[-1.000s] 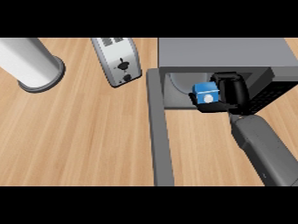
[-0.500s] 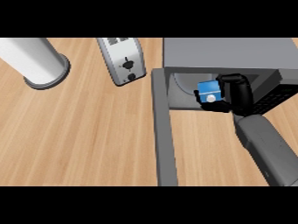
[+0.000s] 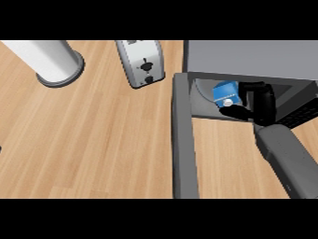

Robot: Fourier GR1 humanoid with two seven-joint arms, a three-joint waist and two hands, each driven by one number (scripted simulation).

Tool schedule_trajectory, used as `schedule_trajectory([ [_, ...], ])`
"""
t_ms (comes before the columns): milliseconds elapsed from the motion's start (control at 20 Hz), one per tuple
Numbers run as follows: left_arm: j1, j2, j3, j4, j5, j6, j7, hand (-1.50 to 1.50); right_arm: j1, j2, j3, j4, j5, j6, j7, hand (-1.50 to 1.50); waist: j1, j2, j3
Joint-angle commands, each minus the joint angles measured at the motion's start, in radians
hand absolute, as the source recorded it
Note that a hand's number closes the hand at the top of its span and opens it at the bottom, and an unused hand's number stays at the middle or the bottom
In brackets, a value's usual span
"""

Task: Pick up the milk, place it into the microwave and close the microwave

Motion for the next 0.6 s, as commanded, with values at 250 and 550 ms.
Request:
schedule_trajectory([
  [250, -0.039, 0.018, -0.009, 0.007, -0.041, 0.008, 0.013, -1.5, -0.157, 0.012, -0.099, 0.153, 0.005, -0.216, 0.172, 1.5, 0.086, 0.058, -0.013],
  [550, -0.062, 0.037, -0.029, 0.019, -0.074, -0.004, 0.023, -1.5, -0.121, -0.021, -0.087, 0.156, 0.089, -0.292, 0.129, -1.5, 0.11, 0.07, -0.014],
])
